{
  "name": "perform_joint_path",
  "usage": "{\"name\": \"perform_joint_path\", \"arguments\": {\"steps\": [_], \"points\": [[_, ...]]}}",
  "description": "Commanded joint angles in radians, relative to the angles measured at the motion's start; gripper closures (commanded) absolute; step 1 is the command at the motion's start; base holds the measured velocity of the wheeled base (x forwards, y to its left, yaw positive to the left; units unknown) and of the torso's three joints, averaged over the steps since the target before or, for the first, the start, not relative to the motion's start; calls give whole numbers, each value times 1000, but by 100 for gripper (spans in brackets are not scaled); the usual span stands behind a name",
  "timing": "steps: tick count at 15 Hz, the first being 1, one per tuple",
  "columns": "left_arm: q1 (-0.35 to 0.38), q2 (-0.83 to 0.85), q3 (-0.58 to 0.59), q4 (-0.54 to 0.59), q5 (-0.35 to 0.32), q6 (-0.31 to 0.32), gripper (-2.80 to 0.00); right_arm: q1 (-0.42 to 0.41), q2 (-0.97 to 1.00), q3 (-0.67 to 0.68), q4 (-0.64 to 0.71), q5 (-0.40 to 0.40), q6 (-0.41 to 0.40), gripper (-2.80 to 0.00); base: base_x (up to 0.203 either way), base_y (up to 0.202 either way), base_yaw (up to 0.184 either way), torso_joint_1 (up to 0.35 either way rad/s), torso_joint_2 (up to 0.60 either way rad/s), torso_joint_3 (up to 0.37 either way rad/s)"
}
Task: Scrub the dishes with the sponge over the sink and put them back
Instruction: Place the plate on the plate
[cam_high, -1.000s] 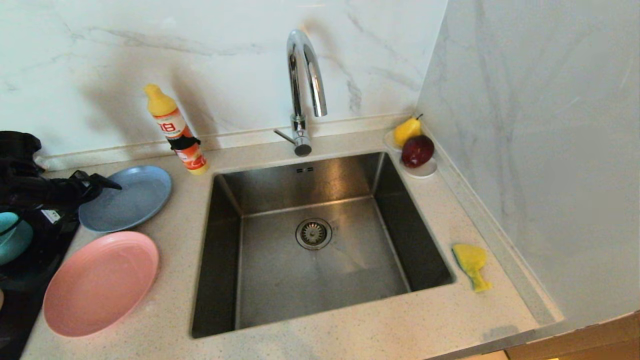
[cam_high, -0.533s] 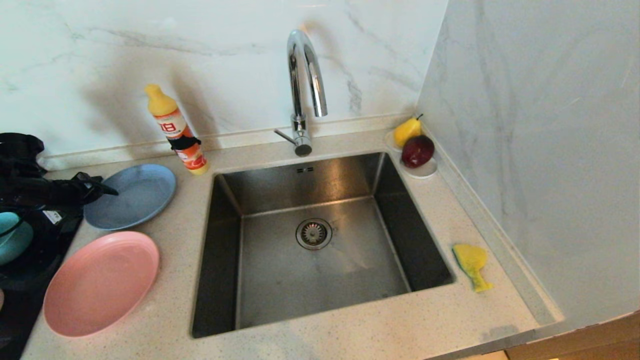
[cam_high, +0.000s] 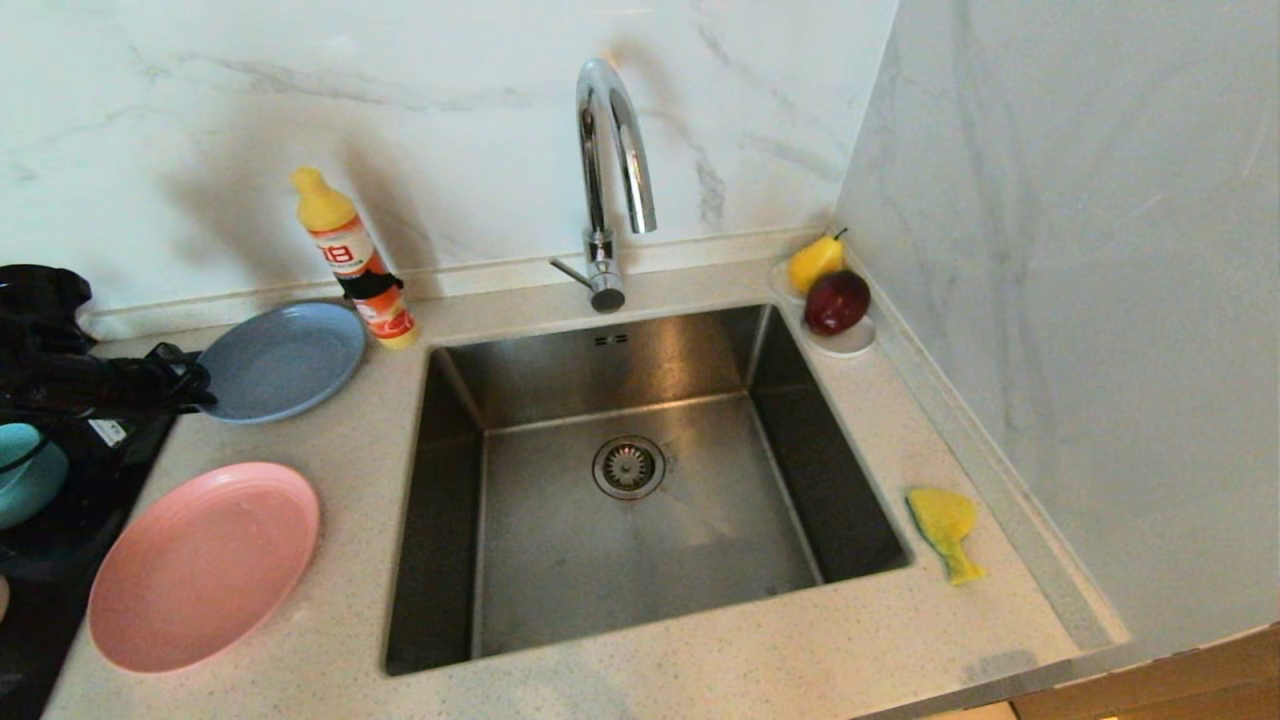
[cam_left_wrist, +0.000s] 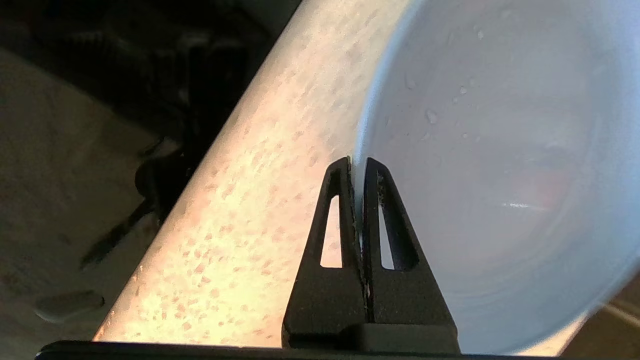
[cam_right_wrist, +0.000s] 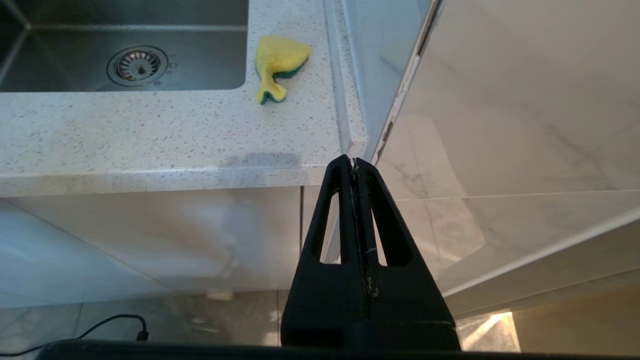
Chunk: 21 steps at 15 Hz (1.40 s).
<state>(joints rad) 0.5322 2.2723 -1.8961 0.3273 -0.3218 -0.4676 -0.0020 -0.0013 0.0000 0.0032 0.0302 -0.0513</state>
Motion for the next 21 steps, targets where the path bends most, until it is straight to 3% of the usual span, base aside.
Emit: {"name": "perform_joint_path", "arguments": {"steps": [1, 6, 8, 10, 14, 16, 21], "points": [[2, -7, -18, 7, 5, 14, 0, 0, 0, 0, 0, 0, -1, 0, 0, 0, 0, 0, 0, 0], [16, -64, -18, 9, 10, 31, 0, 0, 0, 0, 0, 0, -1, 0, 0, 0, 0, 0, 0, 0], [27, -109, -16, 27, 56, 45, 0, 2, 0, 0, 0, 0, -1, 0, 0, 0, 0, 0, 0, 0], [37, -153, -5, 63, 90, 80, 0, 1, 0, 0, 0, 0, -1, 0, 0, 0, 0, 0, 0, 0], [68, -254, 17, 172, 88, 122, 0, 0, 0, 0, 0, 0, -1, 0, 0, 0, 0, 0, 0, 0], [83, -316, 77, 188, 78, 157, 0, 0, 0, 0, 0, 0, -1, 0, 0, 0, 0, 0, 0, 0], [111, -515, 358, 186, 36, 291, 0, 1, 0, 0, 0, 0, -1, 0, 0, 0, 0, 0, 0, 0]]}}
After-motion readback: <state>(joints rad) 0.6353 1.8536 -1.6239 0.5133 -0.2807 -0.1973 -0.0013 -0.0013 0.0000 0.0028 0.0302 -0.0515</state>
